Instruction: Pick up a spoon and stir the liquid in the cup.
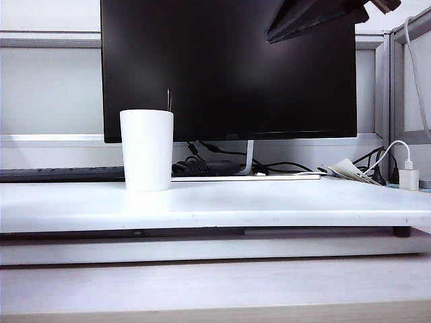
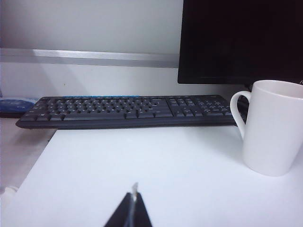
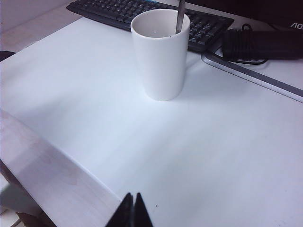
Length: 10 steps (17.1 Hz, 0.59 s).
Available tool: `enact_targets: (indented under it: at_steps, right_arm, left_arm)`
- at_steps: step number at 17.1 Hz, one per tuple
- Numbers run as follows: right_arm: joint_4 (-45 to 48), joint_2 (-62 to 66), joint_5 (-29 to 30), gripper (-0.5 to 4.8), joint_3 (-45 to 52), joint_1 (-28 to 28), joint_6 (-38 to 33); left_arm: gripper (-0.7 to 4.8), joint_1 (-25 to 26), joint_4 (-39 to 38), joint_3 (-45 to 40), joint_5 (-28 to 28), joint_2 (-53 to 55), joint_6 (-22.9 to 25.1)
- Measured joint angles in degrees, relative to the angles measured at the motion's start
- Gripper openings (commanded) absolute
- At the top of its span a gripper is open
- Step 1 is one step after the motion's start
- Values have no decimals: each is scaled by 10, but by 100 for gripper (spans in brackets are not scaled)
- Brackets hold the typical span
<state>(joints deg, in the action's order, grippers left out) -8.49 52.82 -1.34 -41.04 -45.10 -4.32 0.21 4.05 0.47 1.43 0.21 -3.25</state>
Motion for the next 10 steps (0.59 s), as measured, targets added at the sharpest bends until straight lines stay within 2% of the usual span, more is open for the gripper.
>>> enact_targets:
  at_steps: [2, 4, 6, 7, 10]
  right_arm:
    - [0, 0, -2, 0, 0, 0, 8]
    - [-16, -9, -53, 0, 1, 12, 39]
    - [-30, -62, -146, 0, 28, 60, 43]
    - [-25, -103, -156, 0, 57, 97, 42]
    - [16, -229, -99, 0, 143, 215, 17]
  left_arm:
    - [-5, 0, 0, 0, 0, 0, 0]
    - [-5, 0, 0, 0, 0, 0, 0]
    - [-4, 0, 0, 0, -1, 0, 0]
    - [-4, 0, 0, 0, -1, 0, 0]
    - [-4, 0, 0, 0, -1, 0, 0]
